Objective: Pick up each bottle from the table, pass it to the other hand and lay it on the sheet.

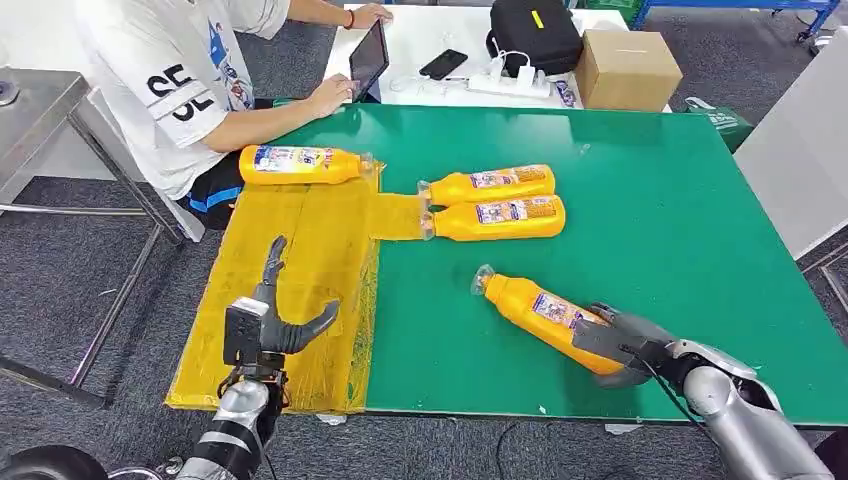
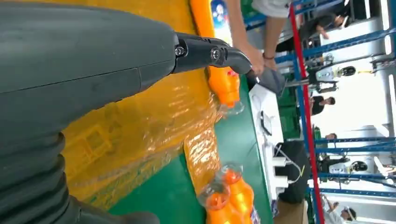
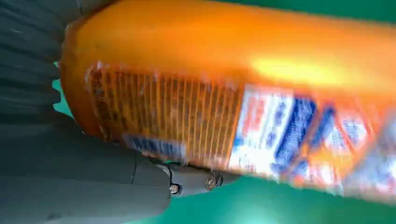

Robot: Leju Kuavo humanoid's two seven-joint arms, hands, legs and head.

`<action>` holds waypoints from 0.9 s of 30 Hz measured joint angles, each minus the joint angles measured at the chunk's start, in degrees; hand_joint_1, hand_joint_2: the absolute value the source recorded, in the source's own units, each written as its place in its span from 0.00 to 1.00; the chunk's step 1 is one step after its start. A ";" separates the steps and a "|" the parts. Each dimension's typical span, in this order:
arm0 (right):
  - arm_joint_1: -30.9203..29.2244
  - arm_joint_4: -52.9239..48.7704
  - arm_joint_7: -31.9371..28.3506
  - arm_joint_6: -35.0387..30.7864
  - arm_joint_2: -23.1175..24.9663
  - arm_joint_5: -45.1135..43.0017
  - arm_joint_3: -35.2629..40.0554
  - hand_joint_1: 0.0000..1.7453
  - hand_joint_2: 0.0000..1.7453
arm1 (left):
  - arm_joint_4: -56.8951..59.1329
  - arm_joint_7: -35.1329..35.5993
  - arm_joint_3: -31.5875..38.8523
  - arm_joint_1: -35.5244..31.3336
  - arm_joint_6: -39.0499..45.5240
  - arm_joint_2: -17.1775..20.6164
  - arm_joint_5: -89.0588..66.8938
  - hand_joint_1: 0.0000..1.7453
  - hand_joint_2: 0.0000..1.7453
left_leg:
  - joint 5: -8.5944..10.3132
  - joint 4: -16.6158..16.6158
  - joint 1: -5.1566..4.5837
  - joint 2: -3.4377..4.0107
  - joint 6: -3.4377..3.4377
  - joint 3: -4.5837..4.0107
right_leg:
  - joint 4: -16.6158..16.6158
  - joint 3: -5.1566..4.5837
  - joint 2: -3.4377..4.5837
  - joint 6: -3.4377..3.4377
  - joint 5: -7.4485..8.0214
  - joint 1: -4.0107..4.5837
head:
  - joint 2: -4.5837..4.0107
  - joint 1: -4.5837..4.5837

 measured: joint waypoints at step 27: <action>-6.82 7.98 2.18 -11.20 0.14 -0.56 12.82 1.00 1.00 | 4.43 0.24 -0.57 -1.67 1.79 -1.01 1.46 0.00 1.00 | -0.03 0.00 0.10 0.27 -0.02 0.31 | -0.01 0.19 0.21 -0.03 0.02 0.12 | 0.00 0.02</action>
